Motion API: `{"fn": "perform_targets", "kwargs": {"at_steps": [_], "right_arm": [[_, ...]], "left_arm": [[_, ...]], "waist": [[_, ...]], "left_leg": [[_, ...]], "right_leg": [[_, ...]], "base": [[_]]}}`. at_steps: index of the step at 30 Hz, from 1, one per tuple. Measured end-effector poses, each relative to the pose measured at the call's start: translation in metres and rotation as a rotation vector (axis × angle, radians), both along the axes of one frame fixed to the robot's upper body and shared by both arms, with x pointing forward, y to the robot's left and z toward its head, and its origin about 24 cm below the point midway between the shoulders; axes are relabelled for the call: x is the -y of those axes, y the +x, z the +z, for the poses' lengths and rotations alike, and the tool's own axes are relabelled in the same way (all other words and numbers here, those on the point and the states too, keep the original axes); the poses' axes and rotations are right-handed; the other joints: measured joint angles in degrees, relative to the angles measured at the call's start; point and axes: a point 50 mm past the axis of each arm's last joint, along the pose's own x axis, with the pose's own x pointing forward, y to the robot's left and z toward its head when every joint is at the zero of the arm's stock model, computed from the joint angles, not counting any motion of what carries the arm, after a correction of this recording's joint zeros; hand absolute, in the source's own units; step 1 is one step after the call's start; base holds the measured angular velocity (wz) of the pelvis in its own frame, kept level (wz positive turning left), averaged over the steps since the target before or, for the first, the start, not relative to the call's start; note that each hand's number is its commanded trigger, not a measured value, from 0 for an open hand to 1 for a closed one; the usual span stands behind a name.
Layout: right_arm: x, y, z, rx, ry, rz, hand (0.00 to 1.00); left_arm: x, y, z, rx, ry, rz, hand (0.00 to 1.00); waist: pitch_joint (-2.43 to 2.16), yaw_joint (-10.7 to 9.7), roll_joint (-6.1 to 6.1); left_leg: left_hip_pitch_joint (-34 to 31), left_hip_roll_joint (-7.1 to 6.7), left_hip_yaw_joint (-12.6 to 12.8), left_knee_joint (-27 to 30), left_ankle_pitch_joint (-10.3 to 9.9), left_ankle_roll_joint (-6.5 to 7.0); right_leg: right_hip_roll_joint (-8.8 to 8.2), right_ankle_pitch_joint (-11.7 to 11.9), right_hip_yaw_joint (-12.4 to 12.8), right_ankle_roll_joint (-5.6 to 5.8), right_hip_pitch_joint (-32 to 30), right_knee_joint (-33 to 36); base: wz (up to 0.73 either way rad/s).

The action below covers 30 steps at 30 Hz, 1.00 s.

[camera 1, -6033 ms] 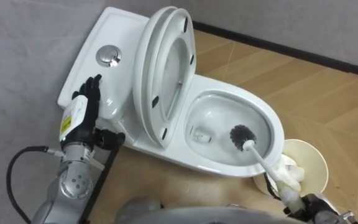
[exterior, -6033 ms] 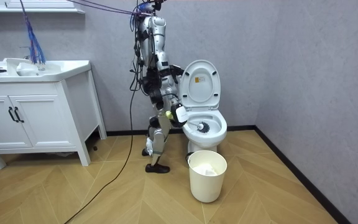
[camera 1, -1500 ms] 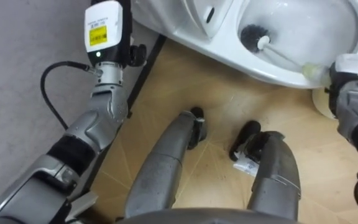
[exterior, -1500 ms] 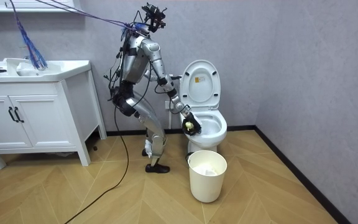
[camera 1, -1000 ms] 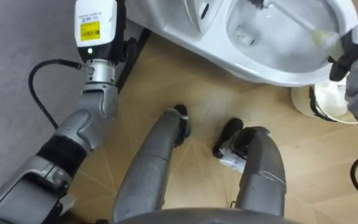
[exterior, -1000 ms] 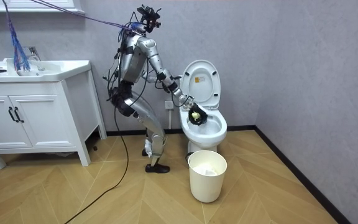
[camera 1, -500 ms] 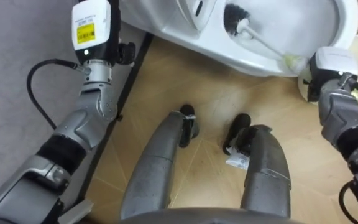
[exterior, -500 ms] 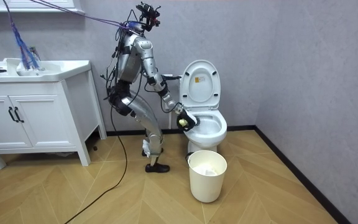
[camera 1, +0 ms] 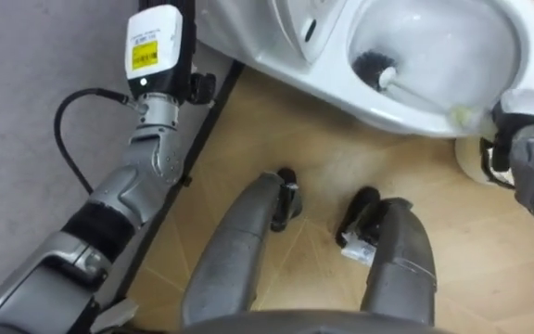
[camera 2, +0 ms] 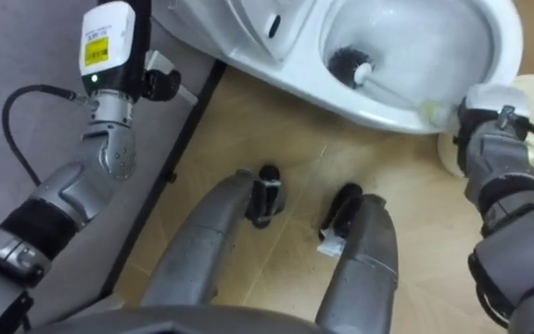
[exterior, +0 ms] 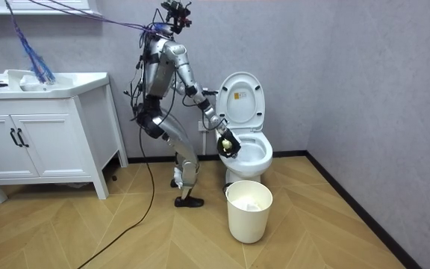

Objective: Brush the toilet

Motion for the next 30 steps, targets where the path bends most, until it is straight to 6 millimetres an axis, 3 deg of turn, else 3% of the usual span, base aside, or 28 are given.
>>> {"fn": "perform_targets", "kwargs": {"at_steps": [2, 6, 8, 12, 14, 15, 16, 17, 20, 23, 28, 30], "right_arm": [[0.001, -0.017, -0.015, -0.053, 0.026, -0.015, 1.00], [0.002, -0.045, -0.036, -0.124, 0.084, -0.071, 1.00], [0.004, -0.069, -0.051, -0.164, 0.129, -0.124, 1.00], [-0.005, -0.098, -0.072, -0.215, 0.200, -0.191, 1.00], [-0.009, -0.117, -0.083, -0.254, 0.237, -0.229, 1.00], [-0.010, -0.122, -0.085, -0.265, 0.243, -0.233, 1.00], [-0.012, -0.134, -0.090, -0.289, 0.256, -0.241, 1.00], [-0.014, -0.145, -0.094, -0.306, 0.267, -0.245, 1.00], [-0.022, -0.162, -0.099, -0.313, 0.319, -0.259, 1.00], [-0.033, -0.179, -0.108, -0.356, 0.365, -0.289, 1.00], [-0.043, -0.184, -0.113, -0.378, 0.423, -0.330, 1.00], [-0.044, -0.184, -0.113, -0.387, 0.429, -0.321, 1.00]], "left_arm": [[-0.003, 0.000, -0.004, -0.061, 0.016, -0.017, 0.00], [-0.016, -0.009, -0.016, -0.157, 0.050, -0.028, 0.00], [-0.022, -0.019, -0.026, -0.221, 0.051, -0.030, 0.00], [-0.035, -0.036, -0.034, -0.267, 0.063, -0.001, 0.00], [-0.039, -0.045, -0.033, -0.270, 0.091, -0.012, 0.00], [-0.039, -0.047, -0.032, -0.270, 0.098, -0.015, 0.00], [-0.036, -0.051, -0.031, -0.266, 0.105, -0.032, 0.00], [-0.031, -0.055, -0.028, -0.257, 0.100, -0.058, 0.00], [-0.025, -0.068, -0.028, -0.265, 0.098, -0.108, 0.00], [-0.026, -0.083, -0.042, -0.360, 0.097, -0.121, 0.00], [-0.024, -0.095, -0.049, -0.442, 0.077, -0.132, 0.00], [-0.027, -0.101, -0.051, -0.461, 0.057, -0.114, 0.00]], "waist": [[-0.04, -1.1, -0.28], [-0.37, -3.0, -0.72], [-1.17, -4.0, -1.05], [-2.19, -5.7, -2.07], [-2.75, -6.8, -2.89], [-2.99, -7.0, -3.21], [-3.65, -7.3, -3.60], [-4.00, -7.6, -3.88], [-4.61, -9.4, -4.35], [-4.68, -10.5, -4.81], [-4.60, -11.2, -4.51], [-4.35, -11.2, -4.66]], "left_leg": [[3.7, 0.42, 0.1, -3.1, 0.1, -0.07], [9.9, 0.96, 0.9, -8.0, 0.3, -0.15], [13.9, 1.01, 1.8, -10.9, 1.0, 0.20], [20.4, 0.86, 2.1, -15.1, 2.3, 0.78], [25.4, 0.73, 2.0, -18.7, 2.6, 1.09], [26.7, 0.60, 2.0, -19.8, 2.7, 1.13], [29.1, 0.52, 2.1, -21.7, 2.8, 1.20], [31.2, 0.51, 2.4, -23.3, 2.8, 1.29], [37.0, 0.29, 3.1, -27.2, 2.9, 1.78], [42.7, 0.26, 4.4, -31.0, 2.7, 1.53], [46.2, 0.37, 4.8, -33.8, 2.5, 1.23], [48.0, 0.32, 4.9, -35.2, 2.5, 1.11]], "right_leg": [[1.41, 0.6, 0.3, 0.76, 4.1, -3.7], [2.46, 2.4, 0.7, 1.69, 10.7, -9.7], [2.99, 2.8, 1.2, 2.46, 14.5, -12.4], [3.07, 3.2, 1.1, 3.34, 20.8, -16.4], [3.41, 3.9, 0.2, 4.39, 25.8, -20.3], [3.40, 4.0, 0.2, 4.59, 26.9, -21.3], [3.68, 4.4, 0.3, 4.94, 29.2, -23.4], [4.15, 4.9, 0.7, 5.25, 31.4, -25.7], [4.57, 5.6, 1.3, 5.26, 37.1, -29.4], [4.95, 5.6, 1.8, 5.36, 41.3, -32.0], [5.76, 5.4, 2.6, 5.49, 44.3, -34.2], [5.91, 4.9, 3.2, 5.58, 45.2, -34.5]], "base": [[0.20], [0.04], [0.00], [0.01], [0.10], [0.00], [-0.13], [-0.18], [-0.13], [-0.26], [-0.09], [-0.09]]}}
